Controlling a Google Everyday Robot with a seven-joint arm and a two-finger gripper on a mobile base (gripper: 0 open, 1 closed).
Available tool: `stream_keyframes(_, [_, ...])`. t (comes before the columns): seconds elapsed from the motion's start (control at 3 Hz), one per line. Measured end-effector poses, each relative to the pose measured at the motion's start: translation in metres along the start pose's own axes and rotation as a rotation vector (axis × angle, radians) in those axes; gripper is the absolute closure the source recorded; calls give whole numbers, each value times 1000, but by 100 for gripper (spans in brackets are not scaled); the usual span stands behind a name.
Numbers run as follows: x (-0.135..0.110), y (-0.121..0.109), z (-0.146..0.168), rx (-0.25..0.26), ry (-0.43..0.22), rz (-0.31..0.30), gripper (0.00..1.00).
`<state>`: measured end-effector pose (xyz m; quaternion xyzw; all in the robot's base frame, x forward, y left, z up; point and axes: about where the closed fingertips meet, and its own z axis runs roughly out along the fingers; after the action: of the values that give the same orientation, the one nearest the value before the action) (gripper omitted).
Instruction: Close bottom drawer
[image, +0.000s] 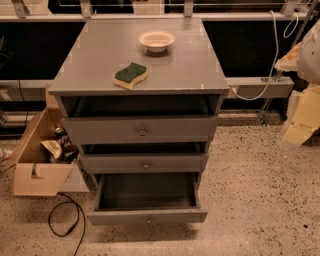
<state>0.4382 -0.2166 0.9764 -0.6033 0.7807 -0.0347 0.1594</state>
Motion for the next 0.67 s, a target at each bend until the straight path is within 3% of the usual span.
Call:
stream_keyframes(0.33, [0,0,0,4,-2,1,0])
stream_keyframes(0.67, [6,12,33,-27,-45,40,0])
